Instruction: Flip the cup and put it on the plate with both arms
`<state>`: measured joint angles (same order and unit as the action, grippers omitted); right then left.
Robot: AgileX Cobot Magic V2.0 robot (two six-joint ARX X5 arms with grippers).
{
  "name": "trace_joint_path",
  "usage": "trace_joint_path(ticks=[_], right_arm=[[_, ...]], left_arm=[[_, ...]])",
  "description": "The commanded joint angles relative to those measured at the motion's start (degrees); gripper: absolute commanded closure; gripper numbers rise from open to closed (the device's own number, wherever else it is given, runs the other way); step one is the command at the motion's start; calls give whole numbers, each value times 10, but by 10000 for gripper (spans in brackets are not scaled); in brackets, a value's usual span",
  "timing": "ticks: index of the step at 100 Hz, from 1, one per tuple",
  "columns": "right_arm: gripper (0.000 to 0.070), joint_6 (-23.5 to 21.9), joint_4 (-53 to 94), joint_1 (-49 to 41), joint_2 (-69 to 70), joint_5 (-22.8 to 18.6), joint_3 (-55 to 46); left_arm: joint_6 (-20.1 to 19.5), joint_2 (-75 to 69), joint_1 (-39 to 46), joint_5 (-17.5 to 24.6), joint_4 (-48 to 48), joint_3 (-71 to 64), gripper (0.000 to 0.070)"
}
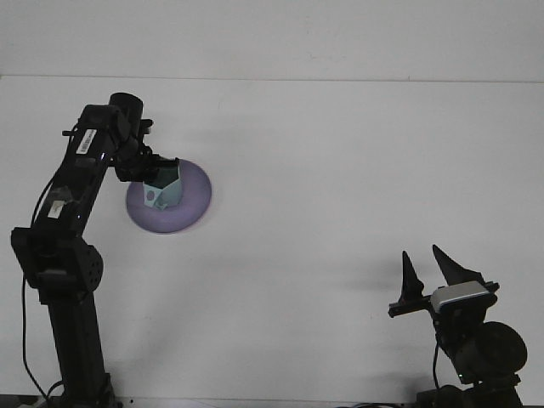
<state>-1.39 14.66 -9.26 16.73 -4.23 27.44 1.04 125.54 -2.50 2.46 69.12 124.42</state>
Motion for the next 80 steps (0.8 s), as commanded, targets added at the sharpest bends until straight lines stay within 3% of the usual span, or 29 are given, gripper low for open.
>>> trace_joint_path(ticks=[1, 28, 32, 43, 51, 80], right_arm=[[328, -7, -4, 0, 1, 1, 0], [328, -7, -3, 0, 1, 1, 0], [328, -7, -3, 0, 1, 1, 0], [328, -7, -3, -1, 1, 1, 0], [328, -7, -1, 0, 1, 1, 0], [328, -6, -1, 0, 1, -3, 0]], left_arm=[[-5, 12, 0, 1, 0, 12, 688], [-12, 12, 2, 4, -3, 12, 662], [-17, 12, 1, 7, -4, 12, 584], [-17, 12, 2, 13, -14, 13, 260], [-16, 11, 3, 19, -14, 21, 157], [-1, -20, 13, 19, 27, 132, 154]])
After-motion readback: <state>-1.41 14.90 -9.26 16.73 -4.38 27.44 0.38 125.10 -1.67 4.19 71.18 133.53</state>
